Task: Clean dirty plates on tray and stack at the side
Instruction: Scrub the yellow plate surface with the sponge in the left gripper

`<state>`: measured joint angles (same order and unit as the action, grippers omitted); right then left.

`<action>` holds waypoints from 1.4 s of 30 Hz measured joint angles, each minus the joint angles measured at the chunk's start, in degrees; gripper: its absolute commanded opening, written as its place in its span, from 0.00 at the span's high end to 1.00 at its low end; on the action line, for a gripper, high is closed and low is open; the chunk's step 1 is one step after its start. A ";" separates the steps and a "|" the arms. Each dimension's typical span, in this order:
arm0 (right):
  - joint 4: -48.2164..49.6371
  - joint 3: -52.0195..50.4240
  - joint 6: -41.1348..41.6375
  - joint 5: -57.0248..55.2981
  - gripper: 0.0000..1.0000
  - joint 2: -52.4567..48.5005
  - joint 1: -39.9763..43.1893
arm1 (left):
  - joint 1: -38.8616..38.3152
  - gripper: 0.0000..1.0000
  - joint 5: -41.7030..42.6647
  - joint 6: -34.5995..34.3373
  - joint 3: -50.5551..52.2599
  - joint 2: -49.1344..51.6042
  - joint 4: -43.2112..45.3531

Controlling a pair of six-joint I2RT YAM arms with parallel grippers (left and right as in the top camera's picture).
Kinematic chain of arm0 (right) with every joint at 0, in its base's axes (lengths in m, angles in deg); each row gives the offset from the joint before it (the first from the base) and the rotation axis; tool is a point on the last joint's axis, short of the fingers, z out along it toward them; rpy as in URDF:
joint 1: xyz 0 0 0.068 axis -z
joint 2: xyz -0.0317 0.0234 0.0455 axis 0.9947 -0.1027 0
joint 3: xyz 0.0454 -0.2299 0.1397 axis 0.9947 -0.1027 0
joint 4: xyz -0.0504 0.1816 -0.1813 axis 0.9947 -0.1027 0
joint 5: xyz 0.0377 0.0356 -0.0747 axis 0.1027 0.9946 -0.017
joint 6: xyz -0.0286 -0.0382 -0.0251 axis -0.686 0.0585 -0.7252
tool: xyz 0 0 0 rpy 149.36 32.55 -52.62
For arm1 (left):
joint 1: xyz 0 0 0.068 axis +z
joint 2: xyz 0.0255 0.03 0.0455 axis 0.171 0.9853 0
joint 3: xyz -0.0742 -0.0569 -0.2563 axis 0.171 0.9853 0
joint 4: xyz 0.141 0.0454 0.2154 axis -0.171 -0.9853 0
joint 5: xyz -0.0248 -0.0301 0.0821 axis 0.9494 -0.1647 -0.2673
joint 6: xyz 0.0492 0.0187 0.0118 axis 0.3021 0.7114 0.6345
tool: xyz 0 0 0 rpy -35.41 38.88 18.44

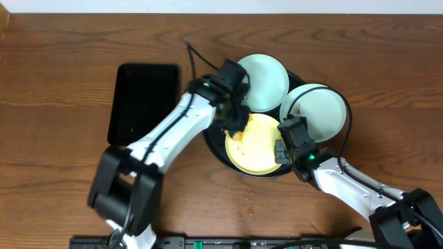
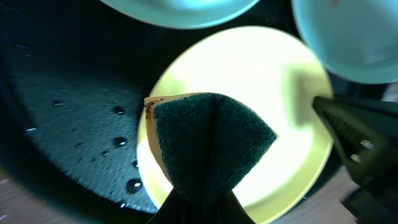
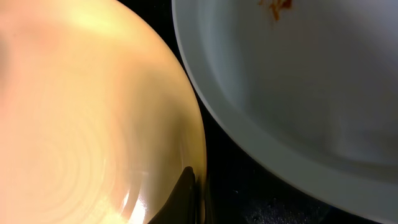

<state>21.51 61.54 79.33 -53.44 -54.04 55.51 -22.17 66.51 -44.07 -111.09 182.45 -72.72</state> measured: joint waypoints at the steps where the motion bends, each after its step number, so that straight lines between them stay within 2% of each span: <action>1: -0.02 0.00 0.00 0.00 0.99 0.02 0.00 | -0.17 0.93 -0.07 0.00 0.02 0.70 0.04; 19: 0.00 0.00 0.00 0.02 0.99 0.02 0.00 | -1.86 0.92 -3.08 -0.02 0.07 8.26 3.65; 42: 0.00 0.00 0.00 0.02 0.99 0.02 0.00 | -2.16 0.92 -2.84 0.00 7.43 7.02 12.11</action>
<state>21.51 61.54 79.33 -53.42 -54.02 55.51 -24.33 63.67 -44.07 -103.66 189.47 -60.61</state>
